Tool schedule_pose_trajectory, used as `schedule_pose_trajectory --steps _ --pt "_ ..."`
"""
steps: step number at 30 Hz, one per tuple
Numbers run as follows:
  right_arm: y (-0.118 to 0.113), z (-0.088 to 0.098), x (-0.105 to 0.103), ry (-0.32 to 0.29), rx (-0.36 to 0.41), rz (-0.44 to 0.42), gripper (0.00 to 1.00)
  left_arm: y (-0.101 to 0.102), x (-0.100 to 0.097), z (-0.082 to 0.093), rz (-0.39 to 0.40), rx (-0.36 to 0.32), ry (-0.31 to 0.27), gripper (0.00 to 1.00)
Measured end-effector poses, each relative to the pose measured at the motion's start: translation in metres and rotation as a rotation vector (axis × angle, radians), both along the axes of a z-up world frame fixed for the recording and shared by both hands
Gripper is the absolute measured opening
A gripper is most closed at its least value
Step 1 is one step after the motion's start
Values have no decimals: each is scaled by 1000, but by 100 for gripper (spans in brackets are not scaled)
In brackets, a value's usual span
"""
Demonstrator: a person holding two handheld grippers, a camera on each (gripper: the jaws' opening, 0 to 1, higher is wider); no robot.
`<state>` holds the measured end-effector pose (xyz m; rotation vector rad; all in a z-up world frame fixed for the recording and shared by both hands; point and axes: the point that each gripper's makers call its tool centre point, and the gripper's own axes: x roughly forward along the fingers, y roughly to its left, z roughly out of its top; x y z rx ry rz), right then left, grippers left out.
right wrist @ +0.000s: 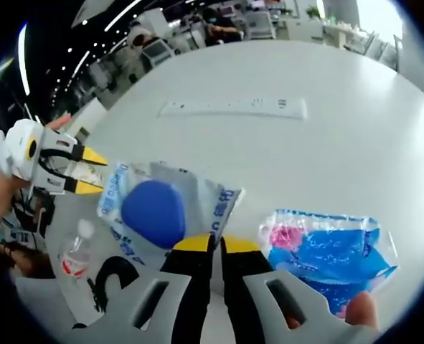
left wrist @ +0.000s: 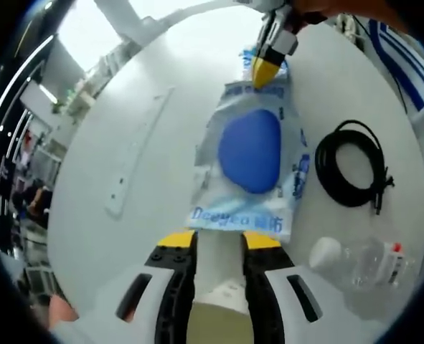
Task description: Arrange the tabletop items into an orderly group along one side of the table until the central work area is clear of visible clutter.
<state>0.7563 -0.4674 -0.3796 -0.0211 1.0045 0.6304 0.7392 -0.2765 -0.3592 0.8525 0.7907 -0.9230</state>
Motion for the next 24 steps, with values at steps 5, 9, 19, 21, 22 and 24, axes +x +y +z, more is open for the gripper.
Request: schedule_pose_trajectory --steps 5,9,19,21,22,24 --pt "0 1 0 -3 -7 3 7 -5 -1 6 0 -25 -10 26" --pt "-1 4 0 -11 -12 3 10 -4 -2 8 9 -33 -9 27" --pt "3 20 3 -76 -22 26 22 -5 -4 15 22 -57 -11 28" --pt "5 23 3 -86 -21 38 24 -4 -4 17 24 -59 -12 28" --pt "5 25 2 -91 -23 46 24 -4 -4 18 25 -59 -13 28" --pt "6 27 0 -99 -25 59 26 -5 -5 20 26 -64 -16 28"
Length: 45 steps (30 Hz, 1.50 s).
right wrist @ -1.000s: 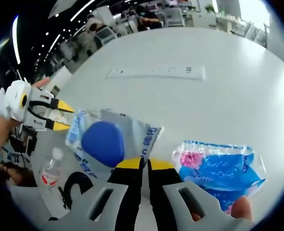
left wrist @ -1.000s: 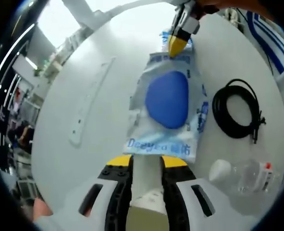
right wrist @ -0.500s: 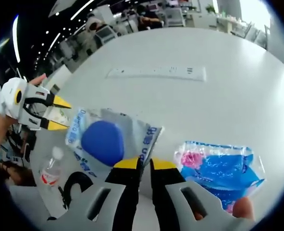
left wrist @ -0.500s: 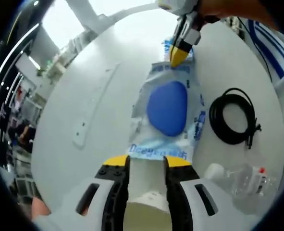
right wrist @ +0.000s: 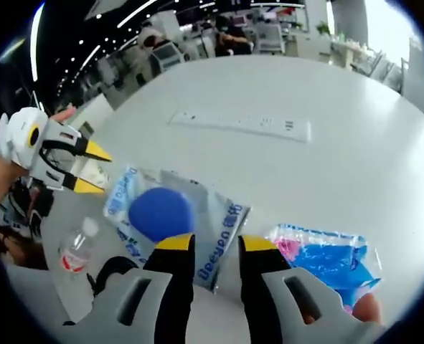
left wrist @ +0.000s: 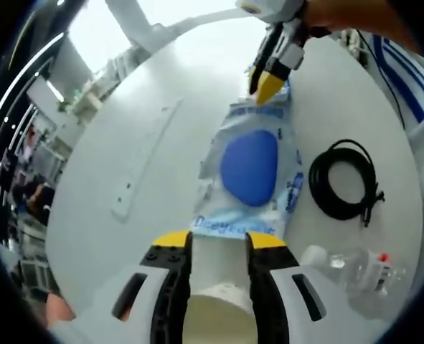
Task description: Arrange the tabletop items into an orderly group along one side of the table until the central work area is clear of visible clutter.
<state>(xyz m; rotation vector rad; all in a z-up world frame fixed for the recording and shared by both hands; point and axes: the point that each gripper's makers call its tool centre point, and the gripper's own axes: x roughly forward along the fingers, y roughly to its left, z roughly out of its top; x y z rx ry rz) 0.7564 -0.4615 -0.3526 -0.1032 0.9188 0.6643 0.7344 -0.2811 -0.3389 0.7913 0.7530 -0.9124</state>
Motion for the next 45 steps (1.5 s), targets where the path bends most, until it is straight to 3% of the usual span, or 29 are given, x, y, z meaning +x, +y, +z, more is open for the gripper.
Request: schedule_pose_trajectory --steps 12,26,40,45 --pt "4 20 -14 -56 -5 96 34 -2 -9 17 21 -49 -14 28" --pt "17 41 -43 -116 -7 229 43 -5 -37 40 43 -142 -46 31" --pt "25 68 -78 -183 -11 295 46 7 -82 66 119 -256 -73 32" --pt "27 75 -92 -199 -10 307 46 17 -101 67 145 -252 -80 33"
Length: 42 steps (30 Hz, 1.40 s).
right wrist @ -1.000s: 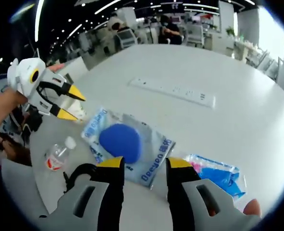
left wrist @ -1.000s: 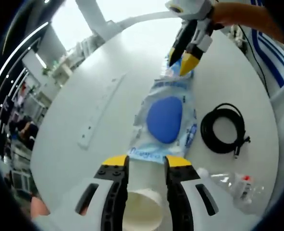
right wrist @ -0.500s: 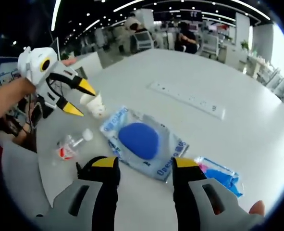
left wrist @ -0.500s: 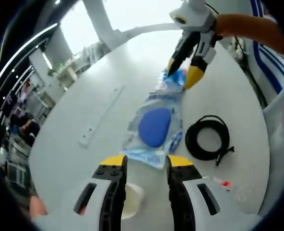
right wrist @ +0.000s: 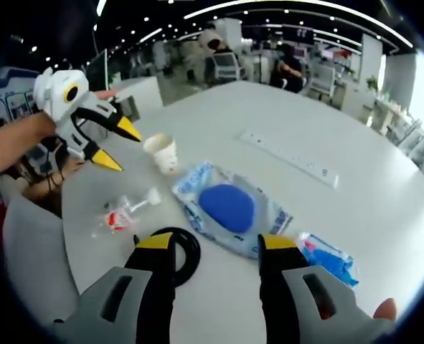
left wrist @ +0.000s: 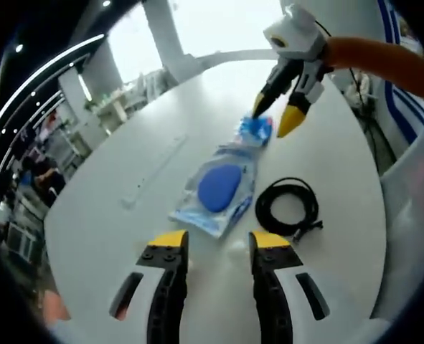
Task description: Arrange the tabletop items into an orderly group along one side of the table until the central work area is clear of visible clutter.
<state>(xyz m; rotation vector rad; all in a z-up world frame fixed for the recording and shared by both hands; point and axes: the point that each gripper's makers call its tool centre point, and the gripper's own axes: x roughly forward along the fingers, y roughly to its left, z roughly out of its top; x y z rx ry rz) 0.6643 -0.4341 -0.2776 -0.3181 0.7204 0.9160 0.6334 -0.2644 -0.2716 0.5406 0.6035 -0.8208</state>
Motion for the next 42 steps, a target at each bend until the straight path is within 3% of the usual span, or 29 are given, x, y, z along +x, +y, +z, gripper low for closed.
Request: schedule_pose_trajectory --steps 14,25,29,37,42 --pt "6 13 -42 -36 12 25 46 24 -46 6 113 -65 16 34" --pt "10 20 -86 -68 57 19 46 34 -81 2 211 -118 45 34" --pt "14 16 -104 -64 76 17 46 31 -94 -5 232 -134 58 34" --pt "16 -4 -140 -43 43 40 46 29 -114 -21 275 -137 86 34" --pt "17 -8 -155 -38 70 11 45 23 -125 -26 326 -196 111 34"
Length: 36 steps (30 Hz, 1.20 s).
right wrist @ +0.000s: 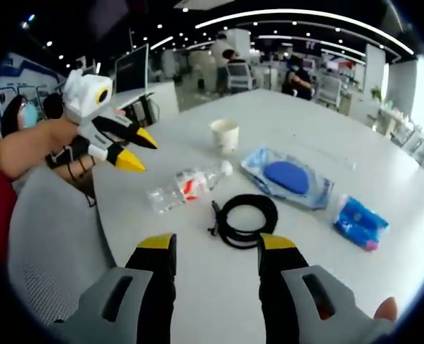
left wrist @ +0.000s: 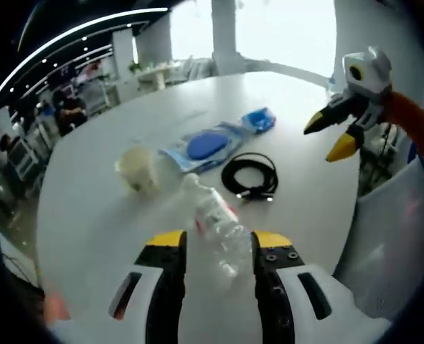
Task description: Arrange the tabletop items into an orderly group along one side of the table until the central work area is clear of visible clutter.
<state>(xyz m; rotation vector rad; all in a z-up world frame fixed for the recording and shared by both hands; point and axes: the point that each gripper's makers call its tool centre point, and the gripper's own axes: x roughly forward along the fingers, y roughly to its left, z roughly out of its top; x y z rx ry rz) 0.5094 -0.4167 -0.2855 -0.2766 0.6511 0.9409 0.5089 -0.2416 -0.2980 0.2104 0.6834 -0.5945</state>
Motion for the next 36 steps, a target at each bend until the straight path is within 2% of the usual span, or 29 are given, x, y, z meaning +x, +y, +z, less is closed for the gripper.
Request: schedule_pose_trajectory --steps 9,14,16,24,29,34,36 --pt "-5 -4 -6 2 6 -25 45 -4 -11 -13 37 -6 30 35" --pt "-9 -4 -6 -1 4 -33 45 6 -18 -19 74 -12 41 39" --pt "-9 -4 -7 -2 10 -35 47 8 -20 -19 86 -17 38 42" --pt "-7 -7 -11 8 7 -27 48 9 -25 -21 105 -24 50 43" --pt "-6 -7 -9 4 9 -23 51 9 -21 -21 129 -19 49 48" --pt "-6 -6 -7 5 16 -22 56 12 -19 -20 179 -34 47 59" --pt "-6 -5 -7 2 21 -19 59 14 -18 -21 206 -48 48 66"
